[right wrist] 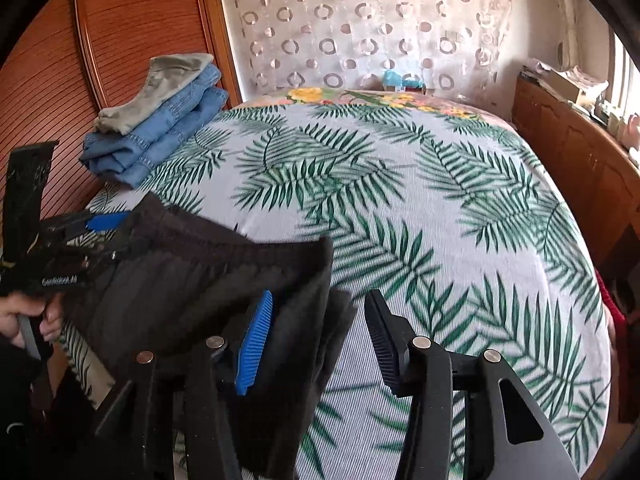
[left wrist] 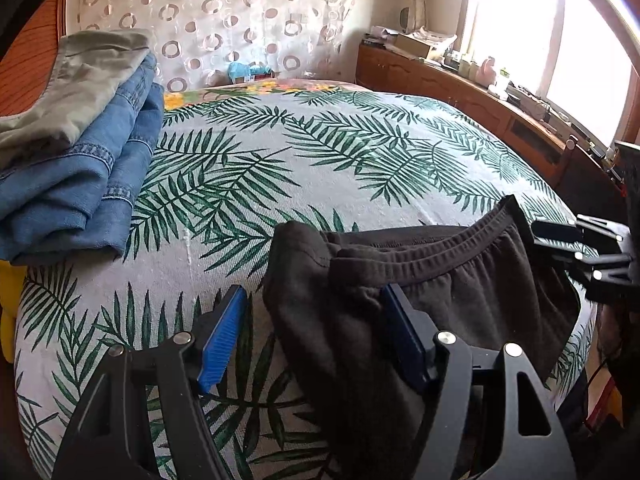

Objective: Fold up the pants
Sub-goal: 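Open both tools and release the shorts, then close both tools on the folded black shorts' waistband edge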

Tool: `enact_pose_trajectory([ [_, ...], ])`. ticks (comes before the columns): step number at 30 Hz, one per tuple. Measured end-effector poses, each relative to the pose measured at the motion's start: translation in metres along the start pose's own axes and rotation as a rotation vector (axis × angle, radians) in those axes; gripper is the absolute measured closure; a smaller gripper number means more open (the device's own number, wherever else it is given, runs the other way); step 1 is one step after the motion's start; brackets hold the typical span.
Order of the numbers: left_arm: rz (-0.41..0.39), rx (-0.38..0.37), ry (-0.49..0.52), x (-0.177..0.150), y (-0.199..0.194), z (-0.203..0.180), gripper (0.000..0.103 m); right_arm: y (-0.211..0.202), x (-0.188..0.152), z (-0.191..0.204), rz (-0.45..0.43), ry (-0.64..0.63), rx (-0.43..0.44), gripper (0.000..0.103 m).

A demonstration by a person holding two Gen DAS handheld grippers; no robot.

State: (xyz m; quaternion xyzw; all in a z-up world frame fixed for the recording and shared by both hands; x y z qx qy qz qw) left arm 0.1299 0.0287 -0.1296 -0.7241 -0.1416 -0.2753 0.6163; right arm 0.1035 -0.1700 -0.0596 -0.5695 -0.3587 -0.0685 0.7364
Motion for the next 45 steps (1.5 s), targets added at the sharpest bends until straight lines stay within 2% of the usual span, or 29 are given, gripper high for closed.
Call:
enact_pose_trajectory([
  [4,0.001,-0.002,-0.001,0.000,0.001,0.000,0.032,0.006,-0.002,0.000,0.017,0.005,-0.011,0.052],
  [14,0.003,-0.003,0.002,0.000,0.001,0.000,0.030,0.010,-0.012,0.010,-0.087,0.014,-0.067,0.043],
  [22,0.006,-0.006,0.004,0.000,0.001,0.000,0.030,0.010,-0.016,0.014,-0.088,0.003,-0.080,0.042],
  [23,0.008,-0.012,0.008,0.000,0.001,-0.001,0.032,0.010,-0.016,0.014,-0.086,-0.001,-0.083,0.042],
  [27,0.008,-0.064,0.033,0.001,0.001,-0.004,0.052,0.011,-0.011,0.013,-0.067,0.000,-0.080,0.042],
  [29,0.010,-0.082,0.038,0.001,0.001,-0.005,0.058,0.011,-0.008,0.012,-0.051,-0.003,-0.070,0.042],
  [32,0.010,-0.115,0.037,0.001,-0.001,-0.006,0.070,0.011,-0.005,0.012,-0.034,-0.014,-0.039,0.053],
  [35,0.002,-0.121,0.033,-0.001,-0.004,-0.008,0.079,0.010,-0.003,0.013,-0.025,-0.022,-0.009,0.068],
  [40,-0.036,-0.102,0.038,-0.004,-0.017,-0.014,0.086,0.010,-0.002,0.009,-0.016,-0.003,0.073,0.090],
  [45,-0.095,-0.097,0.042,-0.007,-0.039,-0.022,0.087,0.005,-0.005,0.007,-0.044,0.011,0.086,0.093],
])
Point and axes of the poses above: each gripper's, at about its wrist camera, not at the fingertips, and y roughly the way its jaws point, z to its left, x to its top, the point moved 2 cm from there along y, roughly the way its jaws point, and after that the axes turned 8 degrees about z, right-handed, at the moved point
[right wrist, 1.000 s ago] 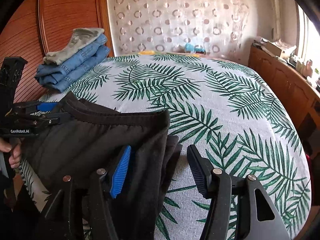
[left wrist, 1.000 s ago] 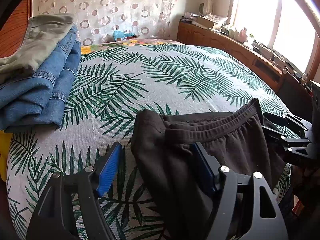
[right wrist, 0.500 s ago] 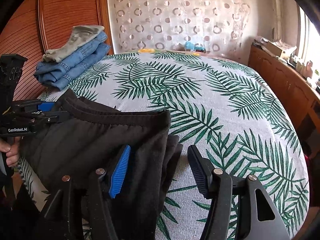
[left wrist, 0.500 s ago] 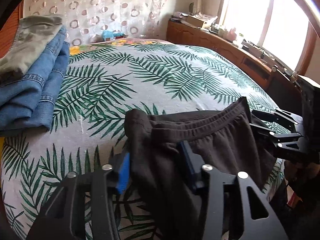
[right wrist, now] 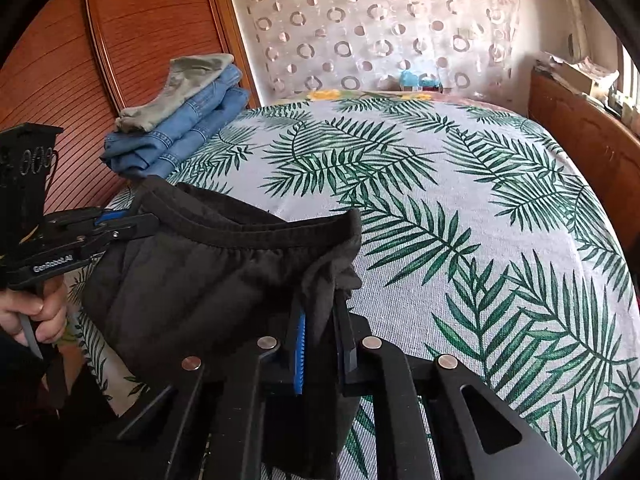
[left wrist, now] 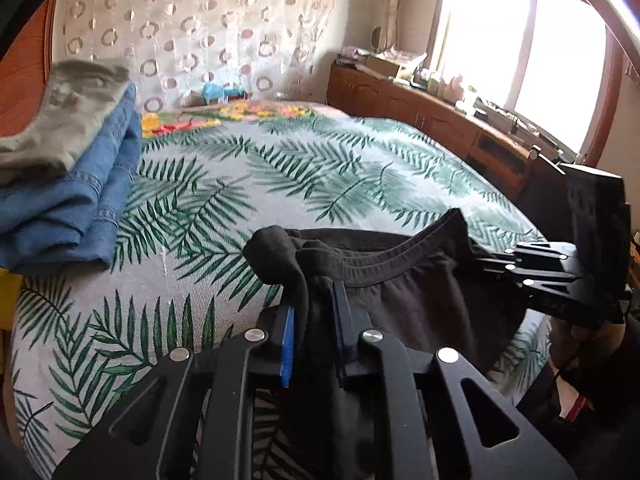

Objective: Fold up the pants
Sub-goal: 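Close both tools on the folded black shorts' waistband edge, then lift the folded shorts with both tools and carry them toward the jeans stack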

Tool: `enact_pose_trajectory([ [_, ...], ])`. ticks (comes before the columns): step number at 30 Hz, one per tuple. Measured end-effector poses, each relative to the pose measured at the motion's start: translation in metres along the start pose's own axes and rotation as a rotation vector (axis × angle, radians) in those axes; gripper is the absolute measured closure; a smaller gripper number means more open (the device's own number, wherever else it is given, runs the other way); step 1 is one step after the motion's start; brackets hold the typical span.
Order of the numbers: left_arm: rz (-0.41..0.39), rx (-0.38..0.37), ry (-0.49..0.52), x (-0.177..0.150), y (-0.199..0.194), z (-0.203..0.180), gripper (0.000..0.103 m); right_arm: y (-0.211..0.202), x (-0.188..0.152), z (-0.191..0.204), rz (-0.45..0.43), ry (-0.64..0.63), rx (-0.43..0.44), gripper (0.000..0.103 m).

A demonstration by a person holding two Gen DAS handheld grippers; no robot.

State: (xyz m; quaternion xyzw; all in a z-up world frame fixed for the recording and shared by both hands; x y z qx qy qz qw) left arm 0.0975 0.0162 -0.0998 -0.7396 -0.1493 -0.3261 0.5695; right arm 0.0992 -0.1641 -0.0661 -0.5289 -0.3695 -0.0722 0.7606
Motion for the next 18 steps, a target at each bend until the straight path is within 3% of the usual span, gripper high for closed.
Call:
enact_pose_trajectory([
  [18,-0.224,0.022,0.077,0.026,-0.084,-0.033,0.088,-0.079,0.012,0.019,-0.213,-0.068,-0.027,0.093],
])
Point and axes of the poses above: each gripper's, at about its wrist camera, not at the fingertips, and y roughly the way its jaws point, z to its left, x to its top, the point moved 2 cm from there along y, roughly the way its jaws point, and after that the axes turned 8 degrees about z, right-handed, at the moved point
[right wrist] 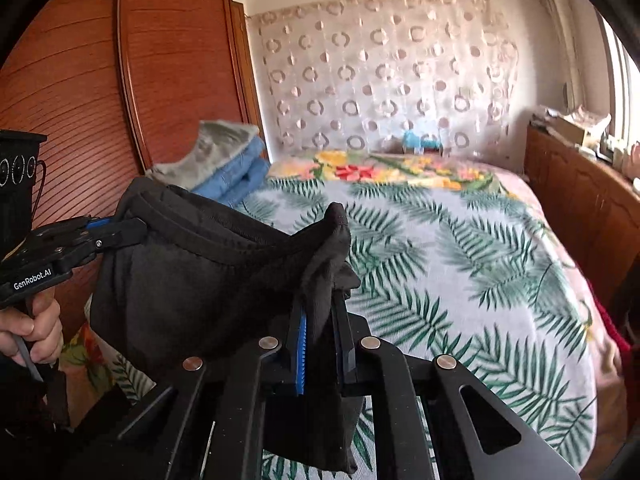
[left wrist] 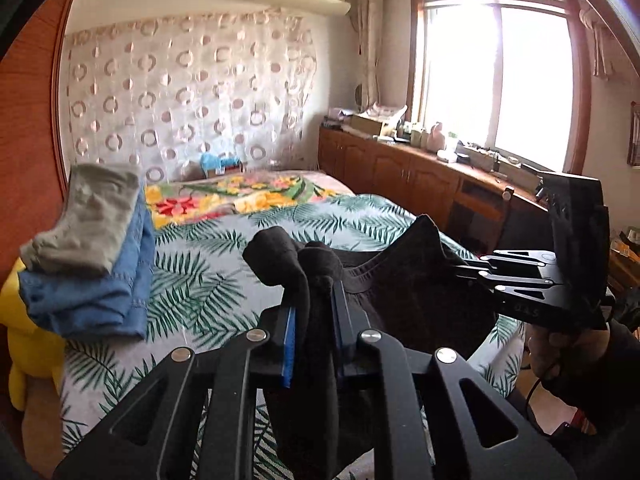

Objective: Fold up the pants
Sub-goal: 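Lift the folded shorts with both tools and carry them toward the jeans stack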

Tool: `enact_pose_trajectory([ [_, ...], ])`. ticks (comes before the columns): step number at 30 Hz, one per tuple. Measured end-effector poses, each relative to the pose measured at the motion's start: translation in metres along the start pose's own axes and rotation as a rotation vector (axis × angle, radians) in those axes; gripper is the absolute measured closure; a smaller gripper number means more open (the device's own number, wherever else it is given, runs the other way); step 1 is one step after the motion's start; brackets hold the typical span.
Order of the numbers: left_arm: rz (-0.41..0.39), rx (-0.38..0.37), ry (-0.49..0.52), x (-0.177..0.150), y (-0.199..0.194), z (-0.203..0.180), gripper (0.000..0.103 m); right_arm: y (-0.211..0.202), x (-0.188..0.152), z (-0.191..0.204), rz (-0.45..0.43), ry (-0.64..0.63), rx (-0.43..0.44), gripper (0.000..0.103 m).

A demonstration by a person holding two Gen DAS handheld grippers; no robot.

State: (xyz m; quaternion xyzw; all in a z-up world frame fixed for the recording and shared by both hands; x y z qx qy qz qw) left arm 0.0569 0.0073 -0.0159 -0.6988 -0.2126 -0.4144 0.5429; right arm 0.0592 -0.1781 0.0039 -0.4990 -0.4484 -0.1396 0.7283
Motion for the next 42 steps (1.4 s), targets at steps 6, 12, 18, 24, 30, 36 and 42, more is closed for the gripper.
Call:
enact_pose_trajectory([
  [6,-0.033,0.015,0.015,0.008,-0.012,0.001,0.088,-0.011,0.008,-0.002,-0.037,-0.025,-0.002,0.093],
  [12,-0.053,0.032,0.020,0.014,-0.018,0.005,0.088,-0.007,0.015,-0.006,-0.052,-0.047,-0.001,0.093],
  [18,-0.060,0.052,0.002,0.015,-0.018,0.021,0.088,0.009,0.027,-0.005,-0.058,-0.080,0.011,0.093],
  [24,-0.054,0.075,-0.019,0.017,-0.011,0.040,0.088,0.037,0.042,-0.006,-0.054,-0.112,0.021,0.093],
  [30,-0.055,0.105,-0.044,0.025,-0.007,0.060,0.088,0.058,0.065,-0.005,-0.050,-0.147,0.043,0.093],
  [36,-0.064,0.142,-0.060,0.039,-0.004,0.085,0.088,0.083,0.100,-0.006,-0.058,-0.190,0.054,0.093],
  [42,-0.071,0.181,-0.073,0.052,0.001,0.111,0.088,0.114,0.134,-0.003,-0.066,-0.236,0.061,0.093],
])
Point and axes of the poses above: each gripper's, at about its wrist camera, not at the fingertips, and y roughly the way its jaws point, z to its left, x to its top, the point moved 2 cm from there along y, roughly the way its jaws point, and after that the axes turned 8 degrees about z, right-handed, at the moved point
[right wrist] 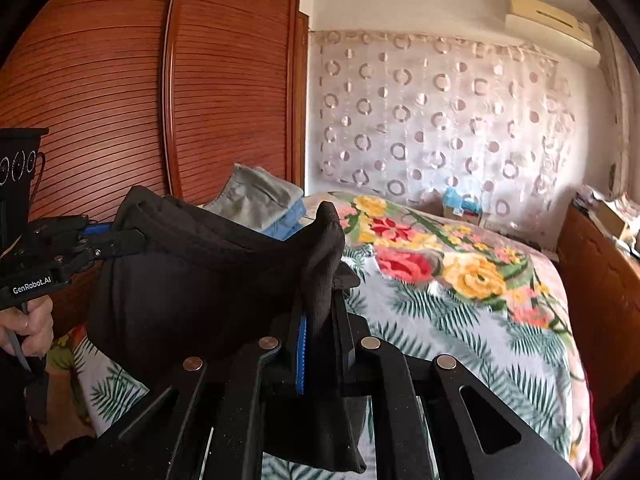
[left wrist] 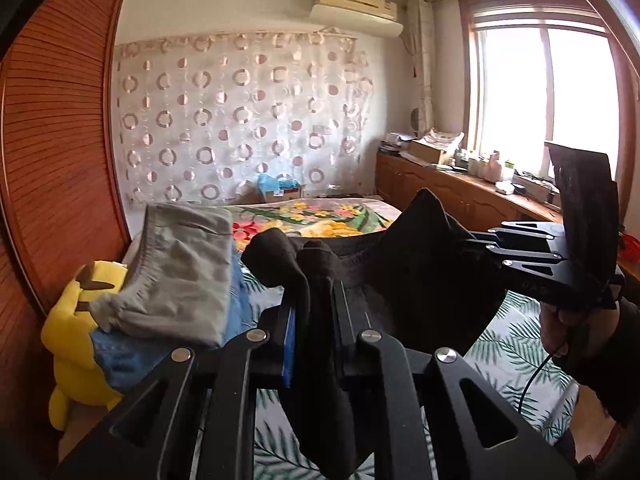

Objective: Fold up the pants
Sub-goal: 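Lift the folded shorts with both tools and carry them toward the jeans stack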

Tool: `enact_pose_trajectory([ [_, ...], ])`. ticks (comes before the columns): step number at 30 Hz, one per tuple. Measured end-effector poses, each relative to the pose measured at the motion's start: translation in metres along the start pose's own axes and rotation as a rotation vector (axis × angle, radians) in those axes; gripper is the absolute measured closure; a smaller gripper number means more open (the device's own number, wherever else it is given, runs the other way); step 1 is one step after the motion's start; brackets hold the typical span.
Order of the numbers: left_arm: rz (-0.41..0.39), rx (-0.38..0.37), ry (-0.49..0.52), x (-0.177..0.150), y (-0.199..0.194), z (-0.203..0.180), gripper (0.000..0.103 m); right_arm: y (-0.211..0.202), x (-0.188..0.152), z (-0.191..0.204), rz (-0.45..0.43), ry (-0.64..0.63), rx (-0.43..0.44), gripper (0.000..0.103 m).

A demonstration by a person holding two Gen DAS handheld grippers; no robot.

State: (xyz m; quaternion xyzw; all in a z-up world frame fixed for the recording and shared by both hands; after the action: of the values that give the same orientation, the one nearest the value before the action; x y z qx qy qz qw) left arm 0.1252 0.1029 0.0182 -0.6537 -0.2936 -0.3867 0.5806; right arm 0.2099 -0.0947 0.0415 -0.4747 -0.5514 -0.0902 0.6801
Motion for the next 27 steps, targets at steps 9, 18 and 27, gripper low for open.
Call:
enact_pose_trajectory([
  [9,-0.001,0.053,-0.029,0.017,0.017,0.034,0.088,0.047,0.037,-0.007,-0.005,-0.062,0.015,0.093],
  [18,-0.026,0.120,-0.064,0.033,0.030,0.069,0.088,0.088,0.065,-0.013,-0.035,-0.126,0.036,0.093],
  [27,-0.053,0.210,-0.140,0.035,0.040,0.099,0.088,0.151,0.099,-0.013,-0.066,-0.245,0.079,0.093],
])
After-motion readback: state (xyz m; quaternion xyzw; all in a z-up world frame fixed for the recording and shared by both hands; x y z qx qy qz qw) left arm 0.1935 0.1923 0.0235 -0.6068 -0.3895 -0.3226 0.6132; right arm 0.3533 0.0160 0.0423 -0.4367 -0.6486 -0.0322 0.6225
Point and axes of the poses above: each gripper's, at about its wrist camera, not at the fingertips, and y roughly the way its jaws point, z to its left, x to its top, the point moved 2 cm from there along y, roughly the way its jaws point, and after that the axes turned 8 degrees about z, right-handed, at the moved point
